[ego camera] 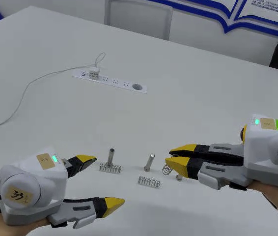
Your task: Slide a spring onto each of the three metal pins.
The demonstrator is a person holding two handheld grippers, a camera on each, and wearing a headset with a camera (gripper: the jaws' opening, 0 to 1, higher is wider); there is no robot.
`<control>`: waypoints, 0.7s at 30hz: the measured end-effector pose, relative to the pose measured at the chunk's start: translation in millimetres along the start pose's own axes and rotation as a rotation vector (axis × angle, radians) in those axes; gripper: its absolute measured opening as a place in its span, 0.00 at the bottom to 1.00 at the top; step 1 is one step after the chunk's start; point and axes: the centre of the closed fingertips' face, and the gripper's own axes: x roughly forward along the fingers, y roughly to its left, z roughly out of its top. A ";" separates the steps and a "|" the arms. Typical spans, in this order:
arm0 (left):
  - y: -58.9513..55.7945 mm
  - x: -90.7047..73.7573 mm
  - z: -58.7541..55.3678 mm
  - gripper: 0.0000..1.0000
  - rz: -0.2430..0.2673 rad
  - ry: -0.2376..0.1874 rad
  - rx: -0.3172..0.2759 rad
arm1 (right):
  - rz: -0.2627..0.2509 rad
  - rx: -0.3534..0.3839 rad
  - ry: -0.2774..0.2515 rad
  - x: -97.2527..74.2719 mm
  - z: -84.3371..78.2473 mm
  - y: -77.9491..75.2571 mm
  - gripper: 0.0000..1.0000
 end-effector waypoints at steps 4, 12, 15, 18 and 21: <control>1.0 -0.3 -4.6 0.67 0.008 0.009 -0.003 | -0.014 0.001 -0.002 -2.5 0.4 -5.0 0.10; 2.9 -3.1 -4.2 0.67 0.016 0.008 -0.001 | -0.066 0.016 0.000 -9.2 -6.6 -20.4 0.10; 4.4 -4.0 -8.1 0.66 0.020 0.025 -0.019 | -0.091 0.027 -0.001 -12.0 -9.4 -27.8 0.10; 2.8 -5.5 -6.1 0.66 0.013 0.016 -0.021 | -0.131 0.030 -0.001 -16.1 -12.3 -38.6 0.10; 3.6 -5.4 -6.6 0.67 0.013 0.016 -0.022 | -0.163 0.045 -0.007 -20.2 -14.1 -48.5 0.10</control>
